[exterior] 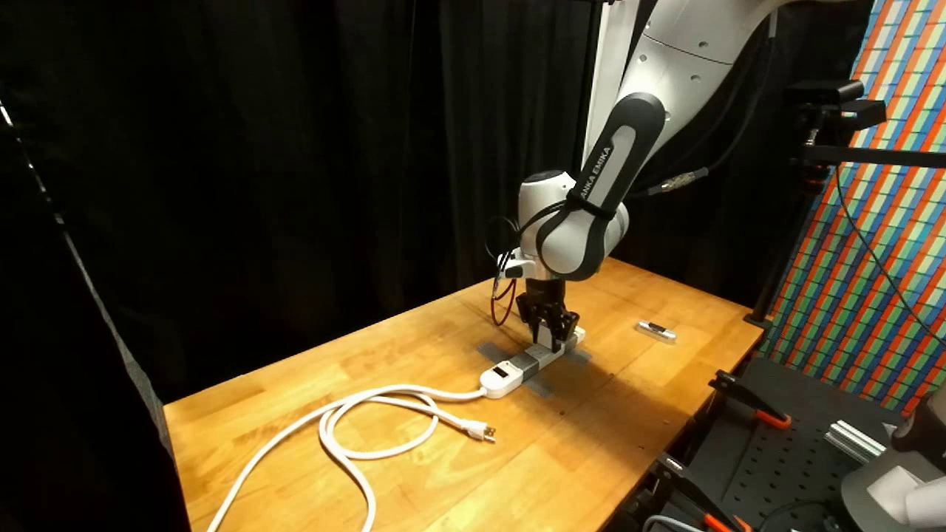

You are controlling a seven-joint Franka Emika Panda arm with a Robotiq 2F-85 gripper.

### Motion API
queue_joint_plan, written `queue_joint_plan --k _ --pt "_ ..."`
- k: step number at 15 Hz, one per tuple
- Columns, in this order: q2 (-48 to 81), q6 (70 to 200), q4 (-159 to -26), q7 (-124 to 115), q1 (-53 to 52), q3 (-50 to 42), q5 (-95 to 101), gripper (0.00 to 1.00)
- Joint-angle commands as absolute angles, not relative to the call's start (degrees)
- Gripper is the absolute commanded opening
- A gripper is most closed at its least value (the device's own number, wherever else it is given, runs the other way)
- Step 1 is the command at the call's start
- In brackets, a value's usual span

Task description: Plug the charger head into the adapter

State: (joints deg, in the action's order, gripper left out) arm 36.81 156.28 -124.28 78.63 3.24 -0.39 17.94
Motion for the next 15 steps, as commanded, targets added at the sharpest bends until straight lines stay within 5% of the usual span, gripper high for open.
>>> queue_joint_plan --k 1,2,4,6,9,15 --pt "41.6 154.8 -124.8 75.7 2.4 -0.9 20.0 0.23" --pt "41.1 154.5 -124.7 75.8 2.9 -0.3 19.9 0.23" --pt "39.9 153.5 -124.4 76.7 4.2 0.9 18.8 0.74" --pt "39.5 152.5 -123.6 77.9 5.9 2.4 17.4 0.77" --pt "39.2 151.7 -123.3 78.7 8.4 4.4 15.5 0.99" --pt "36.0 153.1 -124.4 80.3 13.3 8.4 10.2 1.00"
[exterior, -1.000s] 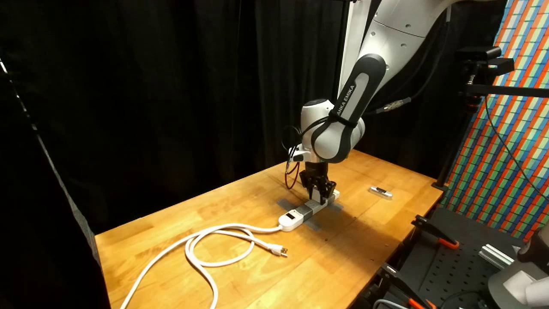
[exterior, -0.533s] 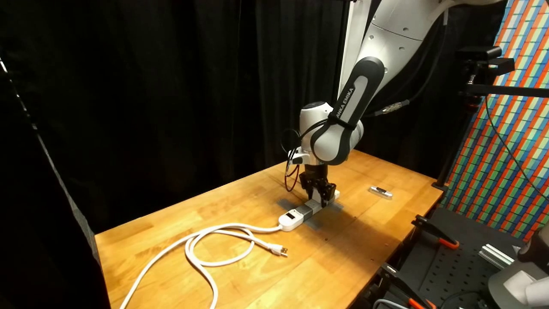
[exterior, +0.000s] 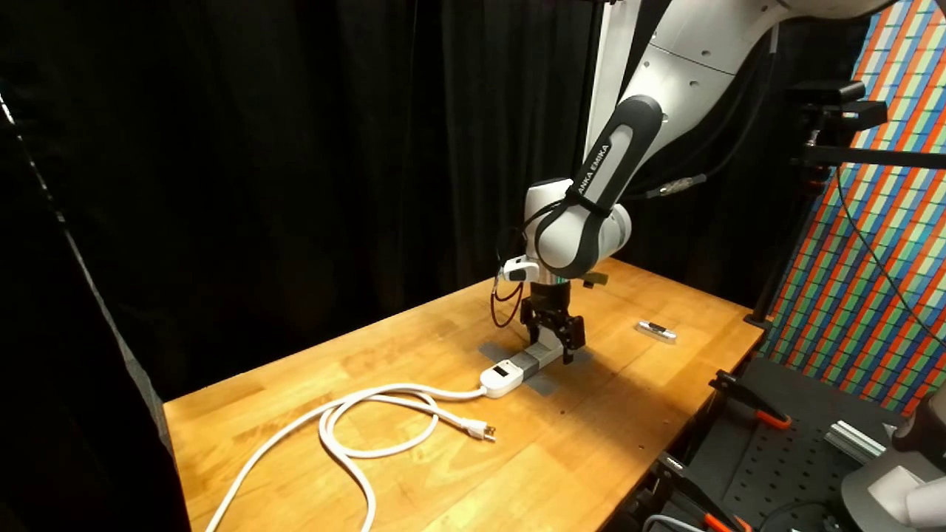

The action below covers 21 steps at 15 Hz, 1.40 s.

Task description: Plug the charger head into the adapter

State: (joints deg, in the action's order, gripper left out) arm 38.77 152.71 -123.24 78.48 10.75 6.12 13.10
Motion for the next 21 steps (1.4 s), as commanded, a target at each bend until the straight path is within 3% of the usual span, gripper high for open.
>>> queue_joint_plan --k 1,7,8,9,11,19,21 --pt "35.3 153.1 -124.6 81.0 14.4 9.6 8.9 1.00" --pt "30.0 154.8 -126.1 83.2 17.3 12.1 3.2 1.00" --pt "29.2 155.4 -126.5 82.9 16.9 11.2 3.3 0.94" --pt "28.5 155.7 -127.0 82.8 16.5 10.6 3.7 0.73" --pt "27.6 156.7 -128.1 82.9 16.5 10.0 3.9 0.70" --pt "26.5 153.4 -130.3 90.5 19.0 11.6 -0.2 0.07" --pt "26.9 153.5 -130.5 93.2 19.7 12.4 -1.9 0.03"
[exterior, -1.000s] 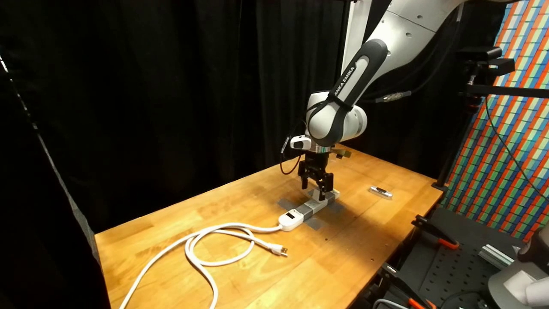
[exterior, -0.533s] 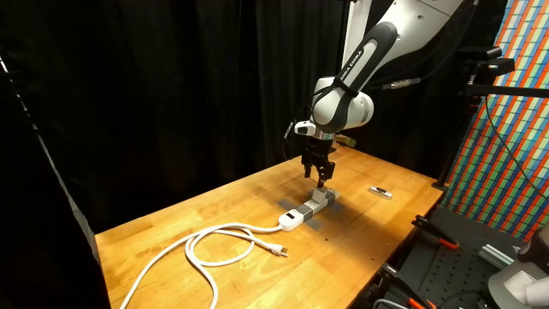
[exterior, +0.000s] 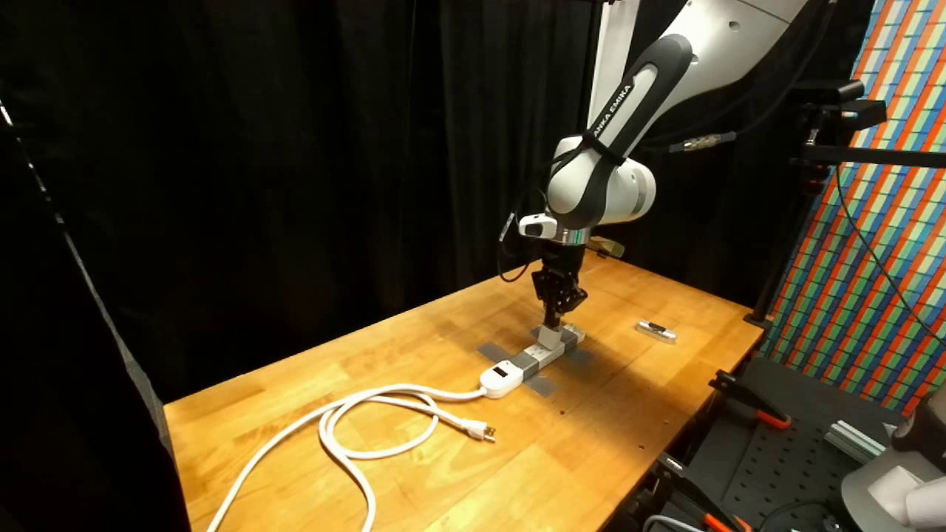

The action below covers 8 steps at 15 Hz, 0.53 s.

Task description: Plug the charger head into the adapter

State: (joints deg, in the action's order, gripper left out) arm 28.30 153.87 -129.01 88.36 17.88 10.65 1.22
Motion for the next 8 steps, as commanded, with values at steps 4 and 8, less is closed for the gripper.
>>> queue_joint_plan --k 4,8 --pt "28.0 154.4 -131.4 98.9 20.6 13.5 -4.9 0.07" --pt "29.4 153.7 -130.9 101.4 19.6 13.0 -5.5 0.07"
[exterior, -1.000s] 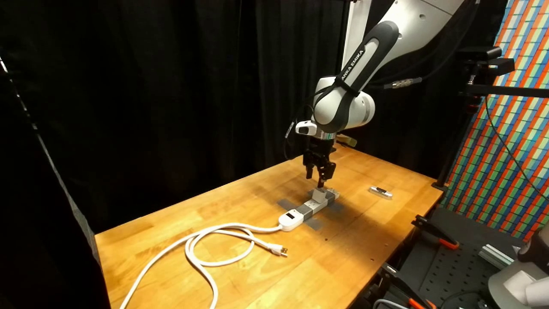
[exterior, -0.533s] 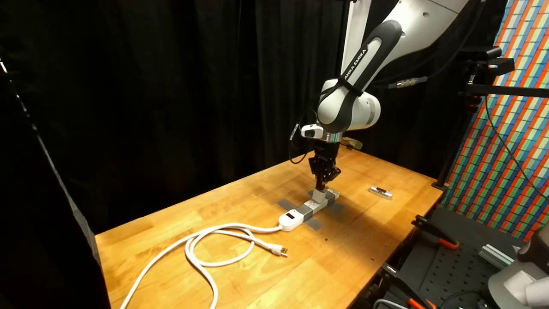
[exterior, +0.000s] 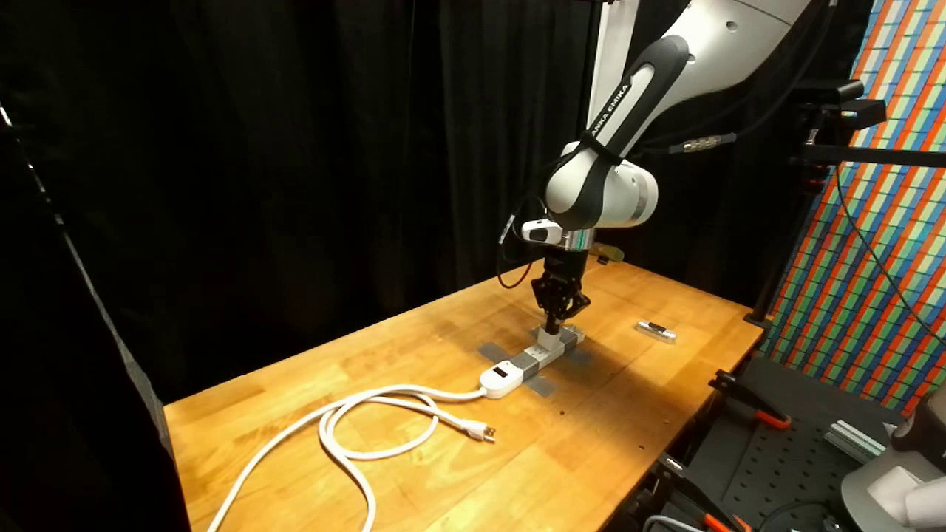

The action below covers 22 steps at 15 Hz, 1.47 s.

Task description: Plug the charger head into the adapter

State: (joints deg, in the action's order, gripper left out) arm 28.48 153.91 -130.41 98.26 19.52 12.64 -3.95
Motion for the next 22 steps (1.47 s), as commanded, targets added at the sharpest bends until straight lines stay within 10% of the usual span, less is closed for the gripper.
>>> queue_joint_plan --k 1,22 --pt "29.8 153.3 -130.6 101.8 19.4 12.9 -5.4 0.07" --pt "39.0 134.8 -113.7 96.3 15.9 7.4 -5.9 0.07"
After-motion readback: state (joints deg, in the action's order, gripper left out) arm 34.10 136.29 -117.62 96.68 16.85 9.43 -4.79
